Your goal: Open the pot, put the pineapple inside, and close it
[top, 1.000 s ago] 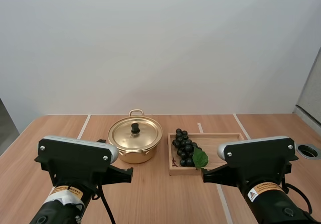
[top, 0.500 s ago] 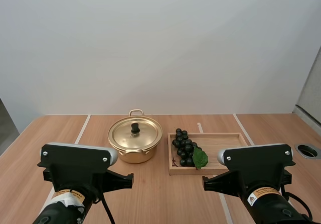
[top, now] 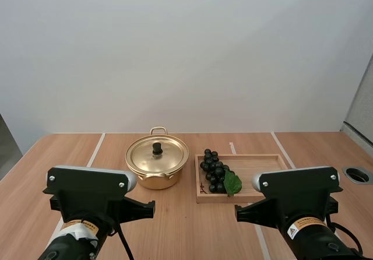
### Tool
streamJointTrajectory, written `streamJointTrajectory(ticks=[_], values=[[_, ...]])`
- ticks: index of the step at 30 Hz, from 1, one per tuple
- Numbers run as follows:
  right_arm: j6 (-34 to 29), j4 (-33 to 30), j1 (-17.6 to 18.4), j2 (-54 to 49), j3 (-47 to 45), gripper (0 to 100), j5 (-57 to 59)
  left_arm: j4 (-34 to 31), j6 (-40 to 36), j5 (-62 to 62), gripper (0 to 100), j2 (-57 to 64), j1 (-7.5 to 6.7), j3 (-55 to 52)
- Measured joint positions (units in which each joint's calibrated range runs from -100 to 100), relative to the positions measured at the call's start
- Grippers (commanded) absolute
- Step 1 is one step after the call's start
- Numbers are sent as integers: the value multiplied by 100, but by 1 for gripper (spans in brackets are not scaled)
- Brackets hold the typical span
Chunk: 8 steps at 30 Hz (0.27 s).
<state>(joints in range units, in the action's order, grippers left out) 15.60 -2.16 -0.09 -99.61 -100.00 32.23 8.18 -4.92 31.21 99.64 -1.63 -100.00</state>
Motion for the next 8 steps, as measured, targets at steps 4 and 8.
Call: streamJointTrajectory(ticks=[4,8], values=[[0,0,12,0,0,0,0,0,0,0,0,0,0,0],[0,0,12,0,0,0,0,0,0,0,0,0,0,0]])
